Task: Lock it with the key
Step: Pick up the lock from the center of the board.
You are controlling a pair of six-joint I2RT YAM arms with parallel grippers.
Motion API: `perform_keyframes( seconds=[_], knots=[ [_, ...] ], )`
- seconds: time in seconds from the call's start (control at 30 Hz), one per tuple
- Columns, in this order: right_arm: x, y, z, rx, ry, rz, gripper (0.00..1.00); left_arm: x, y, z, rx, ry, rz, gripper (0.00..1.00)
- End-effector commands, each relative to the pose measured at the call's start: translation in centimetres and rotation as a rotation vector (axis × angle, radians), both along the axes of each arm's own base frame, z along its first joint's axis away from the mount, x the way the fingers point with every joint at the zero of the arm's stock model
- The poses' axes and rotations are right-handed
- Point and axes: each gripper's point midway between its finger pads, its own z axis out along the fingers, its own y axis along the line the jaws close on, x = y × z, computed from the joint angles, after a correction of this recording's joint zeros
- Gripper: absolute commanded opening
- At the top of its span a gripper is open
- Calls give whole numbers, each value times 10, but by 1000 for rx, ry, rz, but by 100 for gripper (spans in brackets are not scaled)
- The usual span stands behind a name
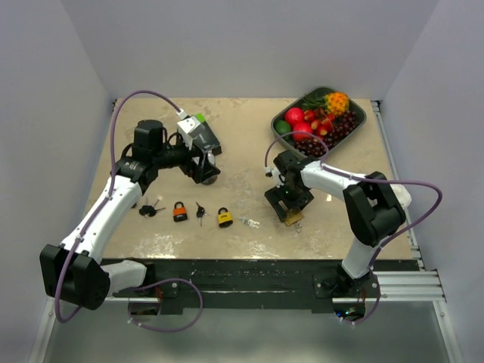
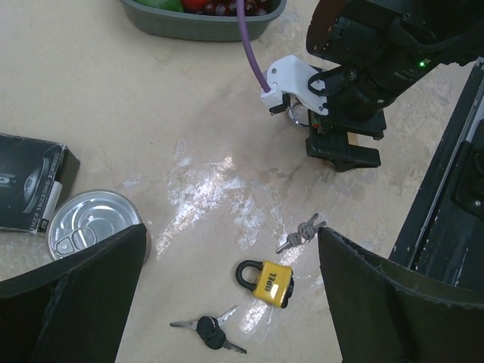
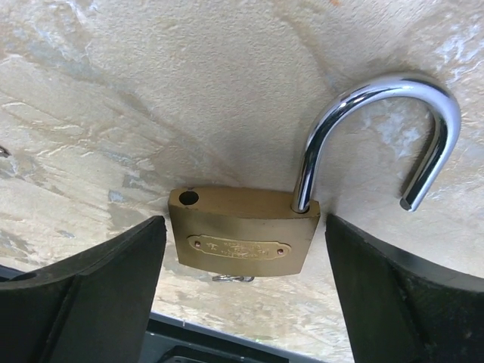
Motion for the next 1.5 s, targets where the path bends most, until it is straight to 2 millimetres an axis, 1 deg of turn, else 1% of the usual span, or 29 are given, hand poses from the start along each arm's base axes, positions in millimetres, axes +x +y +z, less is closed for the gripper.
perform_keyframes(
  seconds=[0.0,0.03,0.1,0.17,0.2,0.27,0.3,0.33,0.37,0.43,0.47,0.5,0.53,0.57,0.6,0.63,0.7,0.73,0.8,0.83,0.87,0.9,0.97,1.13,1.23,1.27,1.33,1.37,1.47],
  knots=[
    [-9,6,-14,30,52,8,80,-1,-1,16,-45,-24,4,99],
    [-6,8,-13,32,45,9,76,-1,-1,15,-48,-17,3,99],
    [-3,8,-11,33,38,8,62,-1,-1,13,-57,7,8,99],
    [2,10,-4,41,15,18,52,-3,-2,12,-69,24,0,99],
    [3,11,0,46,8,22,38,-5,-2,12,-89,43,7,99],
    [7,16,12,81,-20,45,29,-9,-3,13,-109,53,0,99],
    [9,19,18,99,-38,58,13,-12,-3,13,-122,49,-2,99],
    [14,23,26,120,-61,71,5,-15,-4,15,-130,43,-15,99],
    [18,25,33,135,-87,100,0,-17,-3,15,-133,36,-19,99],
    [20,36,56,206,-125,158,0,-21,-2,15,-138,5,-22,99],
    [21,40,64,234,-139,203,0,-23,-1,8,-136,10,-17,99],
    [18,48,78,292,-152,237,0,-24,0,13,-144,-14,-16,99],
    [16,52,88,323,-156,265,0,-26,1,12,-146,-15,-17,99],
    [14,55,96,347,-169,316,0,-28,1,9,-152,-12,-26,99],
    [11,58,106,377,-181,352,0,-33,-2,13,-166,-33,-62,99],
    [4,64,117,425,-168,396,0,-36,-3,13,-171,-41,-78,99],
    [0,65,126,455,-176,469,0,-41,-4,13,-172,-78,-122,99],
    [-6,67,136,489,-172,515,0,-46,-7,12,-180,-77,-155,99],
    [-10,67,145,525,-166,551,0,-48,-7,7,-155,-133,-204,99],
    [-13,65,151,537,-170,583,0,-54,-10,7,-160,-152,-255,99],
    [-16,68,157,572,-168,598,0,-58,-11,3,-152,-150,-291,99],
    [-18,68,161,584,-171,611,0,-60,-11,1,-127,-215,-341,99],
    [-26,69,170,619,-168,665,0,-68,-14,-3,-125,-256,-418,97],
    [-46,70,190,690,-137,768,0,-58,-18,-13,-92,-376,-468,95],
    [-55,72,197,734,-123,795,0,-55,-32,-17,-77,-430,-499,94],
    [-57,72,198,743,-124,804,0,-60,-42,-19,-78,-443,-532,94],
    [-63,73,201,769,-113,826,0,-58,-53,-17,-72,-487,-540,94],
    [-65,73,202,779,-111,830,0,-63,-63,-18,-76,-498,-569,93],
    [-74,77,212,828,-108,856,0,-65,-79,-20,-93,-495,-591,91]
  ],
)
